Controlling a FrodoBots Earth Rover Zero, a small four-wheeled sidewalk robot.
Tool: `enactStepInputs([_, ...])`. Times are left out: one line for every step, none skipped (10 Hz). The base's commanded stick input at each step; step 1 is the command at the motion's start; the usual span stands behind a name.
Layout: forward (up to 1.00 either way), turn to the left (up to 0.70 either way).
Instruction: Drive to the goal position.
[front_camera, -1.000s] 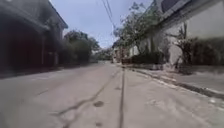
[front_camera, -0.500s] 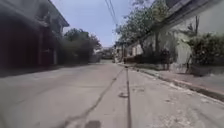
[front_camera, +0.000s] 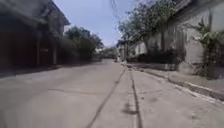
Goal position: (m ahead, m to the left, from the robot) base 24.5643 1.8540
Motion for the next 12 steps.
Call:
enactStepInputs([1.00, -0.26])
enactStepInputs([1.00, -0.31])
enactStepInputs([1.00, -0.10])
enactStepInputs([1.00, 0.00])
enactStepInputs([1.00, -0.16])
enactStepInputs([1.00, -0.40])
enactStepInputs([1.00, -0.40])
enactStepInputs([1.00, -0.13])
enactStepInputs([1.00, 0.00])
enactStepInputs([1.00, 0.00])
enactStepInputs([1.00, 0.00])
enactStepInputs([1.00, 0.00])
